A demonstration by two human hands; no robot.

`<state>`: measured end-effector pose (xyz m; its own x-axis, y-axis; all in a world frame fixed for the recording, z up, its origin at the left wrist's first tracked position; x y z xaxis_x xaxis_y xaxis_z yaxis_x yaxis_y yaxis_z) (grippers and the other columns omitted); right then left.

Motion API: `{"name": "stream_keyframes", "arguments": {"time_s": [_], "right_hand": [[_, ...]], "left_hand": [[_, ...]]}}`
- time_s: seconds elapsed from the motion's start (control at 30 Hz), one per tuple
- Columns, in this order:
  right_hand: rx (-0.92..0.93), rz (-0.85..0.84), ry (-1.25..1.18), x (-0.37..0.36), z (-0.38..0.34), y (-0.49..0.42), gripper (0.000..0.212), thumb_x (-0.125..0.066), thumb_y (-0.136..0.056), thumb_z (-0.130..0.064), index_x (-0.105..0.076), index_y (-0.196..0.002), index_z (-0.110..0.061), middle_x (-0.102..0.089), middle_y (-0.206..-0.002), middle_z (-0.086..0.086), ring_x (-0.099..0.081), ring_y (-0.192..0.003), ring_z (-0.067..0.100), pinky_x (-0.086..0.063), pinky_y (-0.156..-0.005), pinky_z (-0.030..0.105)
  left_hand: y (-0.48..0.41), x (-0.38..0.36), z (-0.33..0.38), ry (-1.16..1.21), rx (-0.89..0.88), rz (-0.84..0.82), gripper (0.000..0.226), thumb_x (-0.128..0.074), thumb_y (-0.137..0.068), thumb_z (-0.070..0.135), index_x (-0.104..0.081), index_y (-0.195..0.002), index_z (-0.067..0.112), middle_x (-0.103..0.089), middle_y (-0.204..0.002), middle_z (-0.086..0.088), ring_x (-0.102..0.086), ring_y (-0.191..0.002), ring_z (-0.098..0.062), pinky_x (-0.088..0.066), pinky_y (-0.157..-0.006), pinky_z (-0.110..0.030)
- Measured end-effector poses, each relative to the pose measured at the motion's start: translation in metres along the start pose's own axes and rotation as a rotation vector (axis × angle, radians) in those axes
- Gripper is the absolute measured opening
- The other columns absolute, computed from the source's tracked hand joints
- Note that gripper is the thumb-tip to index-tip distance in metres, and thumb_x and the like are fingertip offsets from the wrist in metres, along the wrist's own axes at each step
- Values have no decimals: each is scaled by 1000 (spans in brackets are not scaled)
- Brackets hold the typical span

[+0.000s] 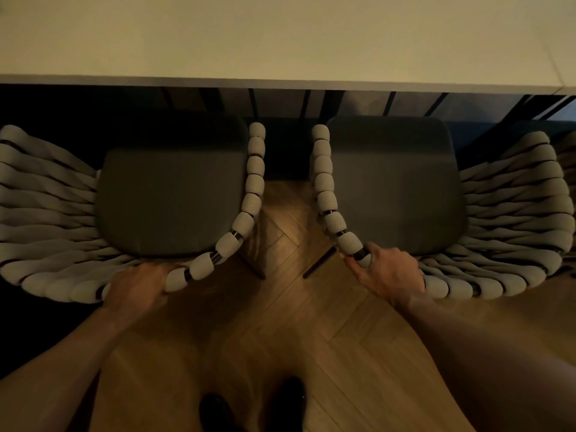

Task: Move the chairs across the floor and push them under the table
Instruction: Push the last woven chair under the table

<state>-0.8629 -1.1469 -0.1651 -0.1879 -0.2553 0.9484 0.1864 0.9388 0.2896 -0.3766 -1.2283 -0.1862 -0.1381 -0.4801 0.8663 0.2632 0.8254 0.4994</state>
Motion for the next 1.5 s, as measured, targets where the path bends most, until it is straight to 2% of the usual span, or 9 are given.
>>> {"name": "stream_keyframes", "arguments": {"time_s": [0.2, 0.33, 0.5, 0.73, 0.9, 1.03, 1.2, 1.33, 1.5], "right_hand": [[-18, -3, 16, 0, 1, -2, 68, -25, -90, -93, -57, -101, -34, -60, -68, -10, -60, -54, 9, -60, -52, 37], [-24, -24, 24, 1, -1, -2, 63, -31, -93, -89, -59, -102, -32, -60, -68, -11, -59, -55, 8, -57, -52, 35], [-27, -36, 26, 4, -5, -1, 63, -32, -93, -87, -59, -104, -32, -59, -69, -11, -58, -55, 8, -53, -50, 32], [-31, -26, -14, 3, -6, -1, 68, -28, -89, -91, -59, -101, -31, -60, -68, -10, -60, -55, 9, -59, -54, 36], [-44, 14, 36, 9, -9, 2, 59, -35, -93, -87, -58, -95, -32, -56, -62, -11, -55, -50, 7, -42, -46, 27], [-51, -9, 35, 7, -8, 2, 60, -36, -93, -86, -58, -98, -31, -58, -64, -11, -57, -52, 9, -51, -49, 30], [-40, -21, 26, 5, -8, 0, 57, -40, -94, -84, -58, -99, -31, -58, -64, -11, -57, -50, 8, -47, -45, 27], [-43, -32, 6, 2, -3, -1, 56, -41, -94, -84, -59, -101, -31, -60, -67, -11, -60, -53, 8, -57, -49, 32], [-35, -6, 13, 3, -6, 3, 57, -39, -93, -86, -57, -98, -33, -59, -66, -11, -59, -52, 7, -55, -49, 31]], "left_hand": [[6, 3, 0, -11, -77, 80, 52, -75, -78, 47, -76, -127, 30, -79, -103, -3, -74, -80, -26, -38, -60, -28], [15, 6, 7, -12, -158, 77, 56, -102, -60, 25, -83, -112, 16, -79, -82, -4, -71, -59, -23, -26, -54, -19], [11, 4, 4, -17, -1, -13, 61, -76, -93, 41, -55, -150, 33, -73, -128, 2, -70, -110, -19, -45, -79, -29], [11, 7, 2, -72, 54, -9, 63, -77, -84, 42, -58, -144, 43, -73, -120, 9, -70, -103, -17, -58, -79, -36], [6, 1, -1, -93, 69, -46, 59, -79, -82, 48, -60, -138, 44, -72, -115, 12, -68, -99, -15, -58, -77, -35], [7, 6, 5, -128, 83, -56, 57, -78, -83, 48, -59, -137, 44, -71, -116, 13, -68, -99, -13, -58, -77, -34], [6, 9, 4, -161, 87, -45, 59, -79, -82, 47, -59, -138, 43, -71, -114, 13, -68, -98, -13, -58, -75, -32], [6, 8, 6, -144, 100, -65, 60, -77, -85, 47, -56, -141, 46, -70, -117, 14, -68, -101, -12, -57, -78, -31], [12, 13, 9, -88, 128, -75, 52, -74, -89, 47, -57, -138, 48, -71, -115, 10, -69, -101, -17, -56, -82, -33]]}}
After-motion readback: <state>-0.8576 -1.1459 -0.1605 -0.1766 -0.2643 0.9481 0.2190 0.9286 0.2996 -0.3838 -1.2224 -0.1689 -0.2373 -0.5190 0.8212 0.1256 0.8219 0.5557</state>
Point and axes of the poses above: each hand's wrist, its own y-axis away from the middle knuckle, its own x-axis out of the back of the hand, z = x × y, the point moved 5 cm from there along -y, towards the middle knuckle
